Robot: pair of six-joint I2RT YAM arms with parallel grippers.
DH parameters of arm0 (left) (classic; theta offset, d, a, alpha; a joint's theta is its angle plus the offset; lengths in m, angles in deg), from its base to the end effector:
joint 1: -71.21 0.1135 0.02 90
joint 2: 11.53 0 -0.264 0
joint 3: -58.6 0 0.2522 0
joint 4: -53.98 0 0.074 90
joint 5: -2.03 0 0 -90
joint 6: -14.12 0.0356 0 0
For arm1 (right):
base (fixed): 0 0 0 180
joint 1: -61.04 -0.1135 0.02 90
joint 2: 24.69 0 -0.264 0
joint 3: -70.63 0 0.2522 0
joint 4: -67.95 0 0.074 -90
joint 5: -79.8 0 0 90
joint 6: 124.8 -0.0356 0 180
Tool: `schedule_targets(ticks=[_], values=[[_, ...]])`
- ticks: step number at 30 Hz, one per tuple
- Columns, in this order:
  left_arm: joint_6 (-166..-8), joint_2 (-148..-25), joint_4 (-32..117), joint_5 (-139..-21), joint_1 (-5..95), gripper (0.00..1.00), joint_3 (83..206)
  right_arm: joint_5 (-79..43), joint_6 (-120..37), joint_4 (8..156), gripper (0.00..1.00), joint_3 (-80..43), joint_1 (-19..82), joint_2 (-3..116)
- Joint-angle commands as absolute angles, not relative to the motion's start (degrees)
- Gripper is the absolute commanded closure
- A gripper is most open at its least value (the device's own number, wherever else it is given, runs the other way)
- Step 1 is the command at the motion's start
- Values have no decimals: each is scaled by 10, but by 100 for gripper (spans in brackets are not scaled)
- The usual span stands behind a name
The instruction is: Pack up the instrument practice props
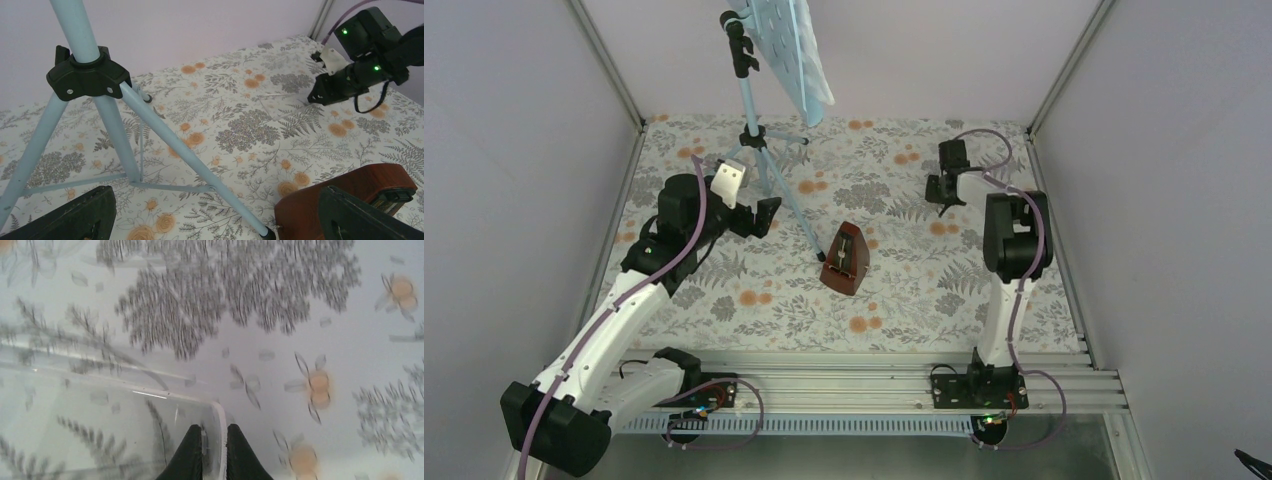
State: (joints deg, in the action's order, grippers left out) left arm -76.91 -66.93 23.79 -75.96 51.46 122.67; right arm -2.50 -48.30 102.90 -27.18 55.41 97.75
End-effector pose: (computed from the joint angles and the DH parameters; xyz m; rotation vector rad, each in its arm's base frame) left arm 0.2052 -0.0815 0.3289 0.4569 1.9098 -0.4431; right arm 0.4445 0.0390 0.1370 0.2255 2.5867 -0.0550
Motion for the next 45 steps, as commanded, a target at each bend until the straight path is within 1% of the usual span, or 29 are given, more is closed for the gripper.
schedule_targets(ticks=[1, 5, 8, 14, 21, 25, 31, 37, 42, 45], values=[[-768, -669, 239, -765, 515, 0, 1224, -21, -487, 1061, 96, -179, 550, 935], [-768, -668, 240, -763, 515, 0, 1223, -52, -506, 1047, 96, -94, 543, 856], [-768, -667, 240, -756, 514, 0, 1223, -53, -512, 1046, 96, -33, 524, 796], [-761, -661, 255, -709, 508, 0, 1215, -40, -513, 1079, 96, 17, 472, 713], [-739, -678, 256, -668, 453, 0, 1217, 49, -566, 1154, 96, 48, 392, 658], [-736, -689, 253, -668, 396, 3, 1227, 54, -593, 1160, 96, 60, 365, 621], [-775, -695, 272, -665, 320, 4, 1241, 65, -618, 1192, 96, 56, 360, 535], [-815, -719, 326, -645, 277, 4, 1233, 37, -628, 1209, 96, 58, 360, 413], [-822, -766, 357, -625, 241, 4, 1237, -15, -636, 1244, 96, 44, 360, 380], [-845, -757, 386, -611, 238, 4, 1226, -45, -643, 1235, 96, 50, 360, 342]])
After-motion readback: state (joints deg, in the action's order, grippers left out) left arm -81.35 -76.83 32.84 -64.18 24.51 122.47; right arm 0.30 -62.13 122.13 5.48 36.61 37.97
